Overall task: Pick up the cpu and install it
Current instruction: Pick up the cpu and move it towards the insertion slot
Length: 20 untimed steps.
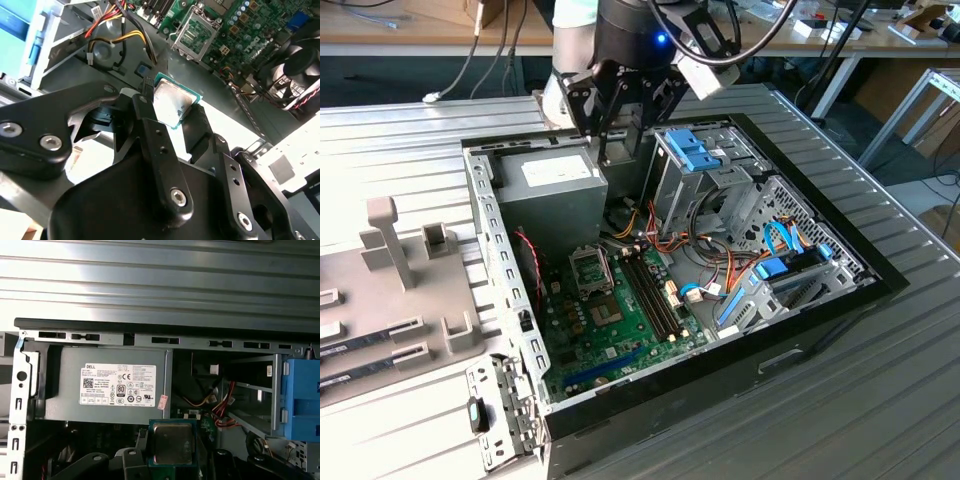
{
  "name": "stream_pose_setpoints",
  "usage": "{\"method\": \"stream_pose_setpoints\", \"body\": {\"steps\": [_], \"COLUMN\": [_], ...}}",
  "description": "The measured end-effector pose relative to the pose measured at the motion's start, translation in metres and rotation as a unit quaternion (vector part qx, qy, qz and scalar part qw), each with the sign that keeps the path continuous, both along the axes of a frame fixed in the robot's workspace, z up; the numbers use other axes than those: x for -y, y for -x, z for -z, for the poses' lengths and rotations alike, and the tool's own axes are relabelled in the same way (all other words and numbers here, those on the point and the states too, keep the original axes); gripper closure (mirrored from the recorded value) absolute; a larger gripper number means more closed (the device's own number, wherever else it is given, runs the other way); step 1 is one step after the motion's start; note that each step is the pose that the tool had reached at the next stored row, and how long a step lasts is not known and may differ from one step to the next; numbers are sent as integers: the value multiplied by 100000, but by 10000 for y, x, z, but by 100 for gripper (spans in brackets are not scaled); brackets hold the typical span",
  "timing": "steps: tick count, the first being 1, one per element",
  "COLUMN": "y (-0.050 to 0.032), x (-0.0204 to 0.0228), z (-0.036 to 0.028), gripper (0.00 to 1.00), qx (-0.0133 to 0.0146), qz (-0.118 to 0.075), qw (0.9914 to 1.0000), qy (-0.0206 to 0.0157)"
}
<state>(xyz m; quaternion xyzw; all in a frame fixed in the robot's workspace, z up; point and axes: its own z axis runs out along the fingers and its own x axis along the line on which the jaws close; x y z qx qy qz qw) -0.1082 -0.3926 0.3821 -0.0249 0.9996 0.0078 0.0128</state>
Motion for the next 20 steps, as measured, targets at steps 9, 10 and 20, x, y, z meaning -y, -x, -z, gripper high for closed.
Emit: {"method": "stream_pose_setpoints", "body": {"steps": [9, 10, 20], "y": [-125, -142, -286], "x": [0, 0, 0], "z": [1, 2, 3], "gripper": [53, 53, 53], "qx": [-2, 1, -4], "qz": [-4, 4, 3], "qw": [100000, 100000, 100000], "qy": [0, -1, 5]}}
